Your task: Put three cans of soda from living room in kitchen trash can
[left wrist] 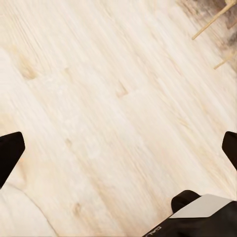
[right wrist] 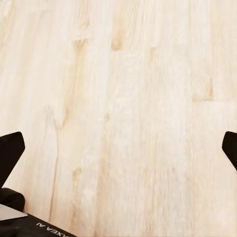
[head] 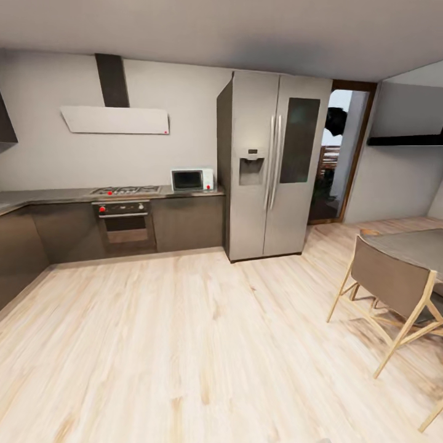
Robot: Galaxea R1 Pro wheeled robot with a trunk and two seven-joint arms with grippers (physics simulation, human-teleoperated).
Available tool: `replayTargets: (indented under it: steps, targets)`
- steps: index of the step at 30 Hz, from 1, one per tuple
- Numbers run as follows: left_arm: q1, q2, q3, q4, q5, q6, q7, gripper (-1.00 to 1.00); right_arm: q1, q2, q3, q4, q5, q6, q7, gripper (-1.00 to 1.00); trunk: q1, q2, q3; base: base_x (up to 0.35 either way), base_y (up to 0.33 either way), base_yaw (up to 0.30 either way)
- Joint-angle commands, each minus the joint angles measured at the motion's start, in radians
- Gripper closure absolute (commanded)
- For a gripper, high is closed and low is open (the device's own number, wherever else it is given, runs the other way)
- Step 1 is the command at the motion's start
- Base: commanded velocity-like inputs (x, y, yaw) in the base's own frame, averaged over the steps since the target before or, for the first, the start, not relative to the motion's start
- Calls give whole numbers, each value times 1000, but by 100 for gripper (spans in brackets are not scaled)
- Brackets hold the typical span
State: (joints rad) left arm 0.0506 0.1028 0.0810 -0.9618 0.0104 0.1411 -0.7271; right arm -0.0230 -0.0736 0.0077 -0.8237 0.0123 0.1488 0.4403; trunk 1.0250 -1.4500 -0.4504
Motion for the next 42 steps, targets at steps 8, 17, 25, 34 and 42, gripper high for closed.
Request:
replayTargets:
  steps: [8, 17, 25, 34, 42]
  targets:
    - [0, 0, 0, 0, 0, 0, 0, -100, 0, 0, 0, 0, 0, 0, 0, -100, 0, 0, 0, 347, 0, 0]
    - [0, 0, 0, 0, 0, 0, 0, -100, 0, 0, 0, 0, 0, 0, 0, -100, 0, 0, 0, 347, 0, 0]
    - [0, 0, 0, 0, 0, 0, 0, -100, 0, 0, 0, 0, 0, 0, 0, -100, 0, 0, 0, 348, 0, 0]
    - [0, 0, 0, 0, 0, 0, 0, -100, 0, 0, 0, 0, 0, 0, 0, -100, 0, 0, 0, 348, 0, 0]
    - [0, 0, 0, 0, 0, 0, 0, -100, 0, 0, 0, 0, 0, 0, 0, -100, 0, 0, 0, 347, 0, 0]
